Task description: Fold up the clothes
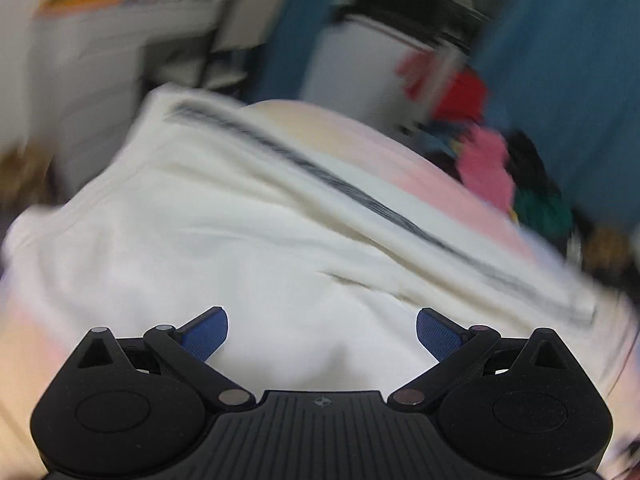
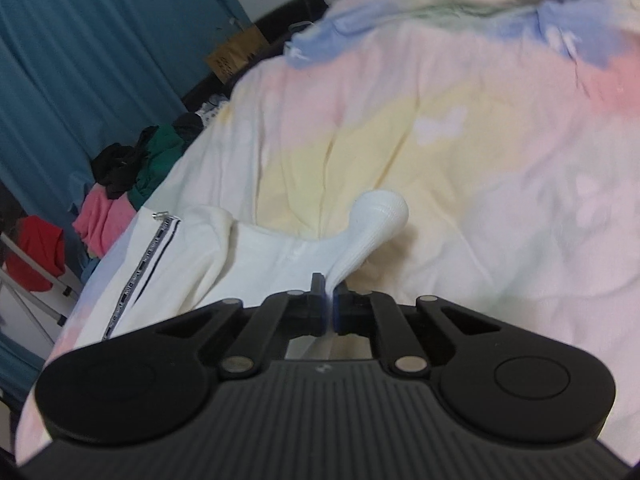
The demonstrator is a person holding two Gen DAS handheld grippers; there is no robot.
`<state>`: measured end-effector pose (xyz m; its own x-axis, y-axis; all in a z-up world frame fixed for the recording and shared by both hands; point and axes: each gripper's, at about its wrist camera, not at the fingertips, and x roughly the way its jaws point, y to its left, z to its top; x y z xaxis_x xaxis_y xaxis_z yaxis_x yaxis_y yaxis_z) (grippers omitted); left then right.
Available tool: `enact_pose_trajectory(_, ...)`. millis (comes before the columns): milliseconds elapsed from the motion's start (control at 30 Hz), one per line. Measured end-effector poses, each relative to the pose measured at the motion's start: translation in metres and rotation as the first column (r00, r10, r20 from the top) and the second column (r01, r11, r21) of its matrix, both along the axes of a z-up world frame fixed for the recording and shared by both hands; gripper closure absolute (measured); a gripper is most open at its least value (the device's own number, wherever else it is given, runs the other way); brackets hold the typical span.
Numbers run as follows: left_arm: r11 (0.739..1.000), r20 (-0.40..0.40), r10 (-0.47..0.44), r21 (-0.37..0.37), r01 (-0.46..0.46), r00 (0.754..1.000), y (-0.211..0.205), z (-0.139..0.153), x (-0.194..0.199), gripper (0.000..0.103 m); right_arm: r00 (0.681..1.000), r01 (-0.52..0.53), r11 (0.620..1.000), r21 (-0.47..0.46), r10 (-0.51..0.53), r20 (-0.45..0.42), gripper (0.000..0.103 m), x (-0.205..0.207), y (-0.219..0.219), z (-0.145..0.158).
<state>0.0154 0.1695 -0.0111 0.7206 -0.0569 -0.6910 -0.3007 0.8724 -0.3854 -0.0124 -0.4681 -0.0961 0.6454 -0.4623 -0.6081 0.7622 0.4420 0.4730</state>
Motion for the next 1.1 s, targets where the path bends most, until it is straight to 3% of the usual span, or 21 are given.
enact_pose_trajectory(67, 0.988, -0.021, 0.115, -0.098, -0.116, 0.993, 0.051, 0.001, -0.015, 0.001, 1.0, -0.007, 1.0, -0.013, 0.007, 0.001, 0.097, 0.002, 0.001, 0.002)
enact_pose_trajectory(167, 0.945, -0.065, 0.268, -0.175, -0.275, 0.961, 0.109, -0.003, -0.039, 0.001, 1.0, -0.007, 1.0, 0.001, 0.007, 0.002, 0.097, 0.001, -0.002, 0.0)
enact_pose_trajectory(367, 0.851, -0.131, 0.464, -0.206, -0.482, 0.876, 0.179, -0.017, -0.062, 0.001, 1.0, -0.007, 1.0, 0.03, 0.008, -0.02, 0.097, 0.007, -0.005, -0.009)
enact_pose_trajectory(433, 0.837, -0.167, 0.424, -0.303, -0.456, 0.89, 0.187, -0.031, -0.054, 0.002, 1.0, -0.008, 0.999, 0.031, 0.009, -0.017, 0.097, 0.007, -0.005, -0.009)
enact_pose_trajectory(567, 0.798, -0.218, 0.324, -0.461, -0.389, 0.921, 0.187, -0.056, -0.038, 0.023, 1.0, -0.01, 0.999, 0.031, 0.01, -0.003, 0.097, 0.007, -0.005, -0.008)
enact_pose_trajectory(600, 0.792, -0.214, 0.312, -0.479, -0.378, 0.926, 0.187, -0.058, -0.037, 0.025, 1.0, -0.01, 0.999, 0.031, 0.01, 0.002, 0.097, 0.007, -0.005, -0.008)
enact_pose_trajectory(733, 0.793, -0.224, 0.288, -0.489, -0.364, 0.931, 0.181, -0.063, -0.033, 0.027, 1.0, -0.012, 0.999, 0.038, 0.012, 0.002, 0.097, 0.01, -0.005, -0.01)
enact_pose_trajectory(800, 0.792, -0.241, 0.286, -0.486, -0.371, 0.927, 0.177, -0.065, -0.029, 0.048, 1.0, -0.014, 0.999, 0.053, 0.013, 0.003, 0.097, 0.012, -0.007, -0.013)
enact_pose_trajectory(833, 0.789, -0.24, 0.296, -0.484, -0.378, 0.925, 0.178, -0.068, -0.03, 0.052, 1.0, -0.011, 0.998, 0.063, 0.01, 0.006, 0.097, 0.012, -0.008, -0.015)
enact_pose_trajectory(900, 0.779, -0.232, 0.317, -0.49, -0.392, 0.92, 0.179, -0.072, -0.034, 0.08, 1.0, -0.003, 0.997, 0.079, 0.002, 0.017, 0.097, 0.01, -0.01, -0.016)
enact_pose_trajectory(933, 0.771, -0.225, 0.327, -0.498, -0.397, 0.918, 0.18, -0.073, -0.037, 0.088, 1.0, 0.005, 0.996, 0.089, -0.008, 0.03, 0.097, 0.007, -0.01, -0.016)
enact_pose_trajectory(1000, 0.756, -0.177, 0.345, -0.53, -0.385, 0.922, 0.179, -0.068, -0.043, 0.09, 0.998, 0.027, 0.994, 0.107, -0.034, 0.06, 0.097, 0.001, -0.01, -0.014)
enact_pose_trajectory(1100, 0.767, -0.048, 0.373, -0.547, -0.336, 0.927, 0.175, -0.054, -0.054, 0.093, 0.993, 0.056, 0.993, 0.102, -0.066, 0.097, 0.097, -0.01, -0.005, -0.005)
